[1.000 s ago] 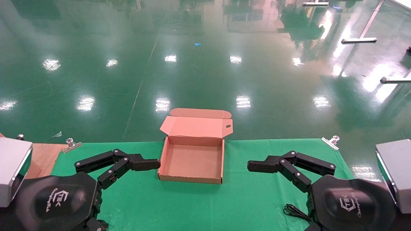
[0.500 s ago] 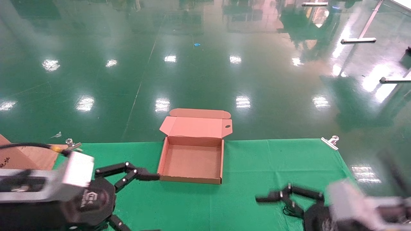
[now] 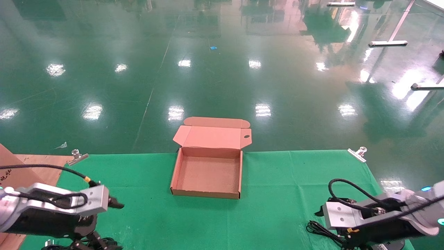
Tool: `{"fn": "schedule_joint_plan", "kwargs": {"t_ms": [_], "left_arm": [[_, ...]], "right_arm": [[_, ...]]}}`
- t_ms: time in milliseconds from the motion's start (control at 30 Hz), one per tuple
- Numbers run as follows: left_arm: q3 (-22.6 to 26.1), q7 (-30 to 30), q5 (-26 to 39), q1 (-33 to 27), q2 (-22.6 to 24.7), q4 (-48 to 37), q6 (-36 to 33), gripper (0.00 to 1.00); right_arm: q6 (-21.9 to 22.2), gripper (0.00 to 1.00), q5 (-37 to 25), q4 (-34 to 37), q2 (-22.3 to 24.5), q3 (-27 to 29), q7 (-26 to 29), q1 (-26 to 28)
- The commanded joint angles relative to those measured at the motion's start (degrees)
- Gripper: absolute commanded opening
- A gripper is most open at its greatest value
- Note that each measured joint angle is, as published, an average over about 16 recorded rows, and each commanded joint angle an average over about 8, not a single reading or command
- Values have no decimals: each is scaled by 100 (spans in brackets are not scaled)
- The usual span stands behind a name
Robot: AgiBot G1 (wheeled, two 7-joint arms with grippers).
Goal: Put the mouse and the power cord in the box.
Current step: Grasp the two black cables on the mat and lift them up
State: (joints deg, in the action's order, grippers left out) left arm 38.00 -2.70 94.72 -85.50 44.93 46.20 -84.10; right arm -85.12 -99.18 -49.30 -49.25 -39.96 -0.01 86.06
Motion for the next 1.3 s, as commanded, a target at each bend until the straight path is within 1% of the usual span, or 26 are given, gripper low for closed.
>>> {"fn": "schedule_joint_plan", "kwargs": {"t_ms": [33, 200, 300, 467, 633, 800, 967, 1167, 1300], "left_arm": [[155, 157, 346, -152, 124, -303, 57, 100], [484, 565, 1079, -339, 429, -896, 492, 100], [614, 756, 1344, -411, 592, -1276, 687, 100], [714, 1092, 1534, -496, 771, -1970, 907, 100], [737, 1442, 1580, -556, 881, -2609, 1093, 100], [700, 1786, 1527, -602, 971, -3119, 1281, 100], [664, 2065, 1472, -619, 1058, -3518, 1423, 100], [620, 2317, 1405, -615, 1127, -3895, 1566, 100], [619, 2413, 1407, -618, 1172, -4089, 1687, 100]], "right_arm": [[73, 100, -347, 418, -193, -162, -184, 160], [514, 100, -905, 1373, -694, -448, -673, 357], [794, 100, -1155, 1874, -998, -582, -942, 461], [1193, 100, -1339, 2673, -1416, -685, -1346, 576], [1509, 100, -1370, 3356, -1714, -702, -1695, 655], [1757, 100, -1393, 3854, -1906, -712, -1975, 743], [1976, 100, -1390, 4207, -1982, -703, -2175, 804], [2244, 100, -1362, 4492, -2026, -678, -2327, 762], [2508, 100, -1351, 4598, -2051, -666, -2392, 700]]}}
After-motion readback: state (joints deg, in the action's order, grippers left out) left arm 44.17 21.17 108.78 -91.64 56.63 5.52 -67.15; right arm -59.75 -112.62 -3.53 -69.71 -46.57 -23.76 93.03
